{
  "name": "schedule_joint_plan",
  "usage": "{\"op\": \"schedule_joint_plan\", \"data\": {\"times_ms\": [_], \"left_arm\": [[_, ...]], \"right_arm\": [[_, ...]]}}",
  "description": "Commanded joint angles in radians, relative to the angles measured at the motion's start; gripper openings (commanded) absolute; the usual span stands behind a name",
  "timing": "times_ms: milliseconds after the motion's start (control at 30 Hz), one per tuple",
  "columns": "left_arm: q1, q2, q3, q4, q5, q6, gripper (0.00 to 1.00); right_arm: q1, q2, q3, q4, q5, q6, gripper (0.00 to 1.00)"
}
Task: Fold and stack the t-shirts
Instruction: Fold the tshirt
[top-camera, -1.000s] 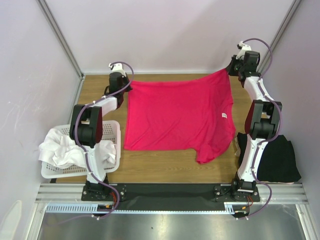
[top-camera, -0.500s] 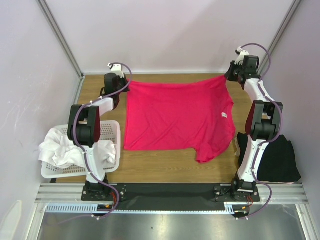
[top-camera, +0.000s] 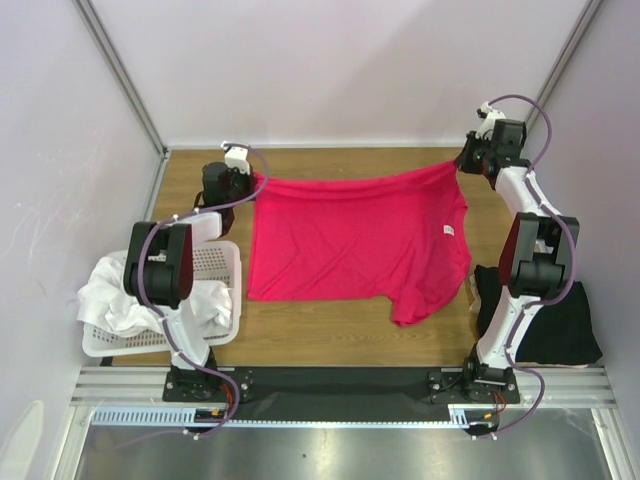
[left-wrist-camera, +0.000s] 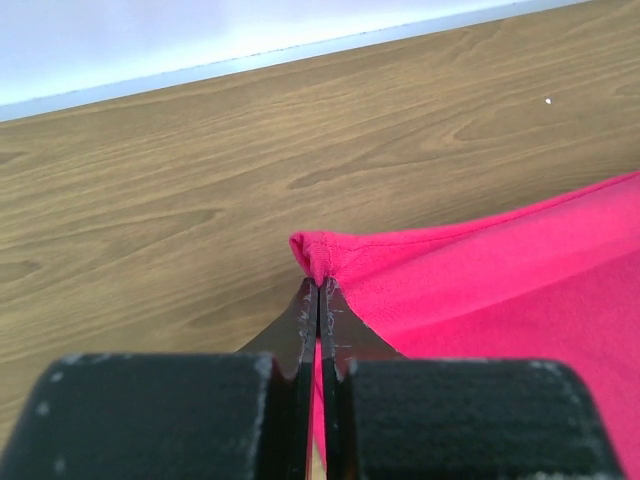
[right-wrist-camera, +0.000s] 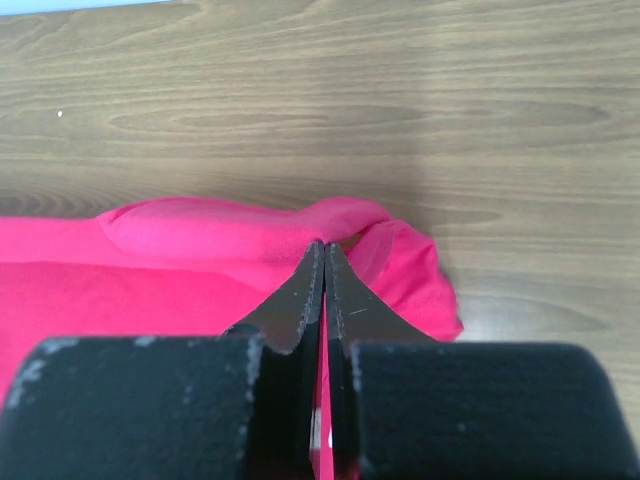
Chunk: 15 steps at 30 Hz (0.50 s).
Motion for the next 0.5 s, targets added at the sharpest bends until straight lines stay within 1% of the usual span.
{"op": "schedule_joint_plan", "data": {"times_ms": [0, 200, 333, 467], "left_arm": [[0.020, -0.085, -0.029, 0.049, 0.017, 0.031, 0.00], [0.020, -0.145, -0.099, 0.029, 0.034, -0.003, 0.00], [0.020, -0.169, -0.139, 0.016, 0.035, 0.001, 0.00], [0.020, -0.180, -0.150, -0.034, 0.057, 0.023, 0.00]], "right_arm": [[-0.010, -0.082, -0.031, 0.005, 0.025, -0.020, 0.00], [-0.015, -0.120, -0.101, 0.003, 0.034, -0.019, 0.00], [-0.020, -0.129, -0.137, -0.009, 0.038, -0.018, 0.00], [-0.023, -0.135, -0.156, -0.037, 0.046, -0.018, 0.00]]}}
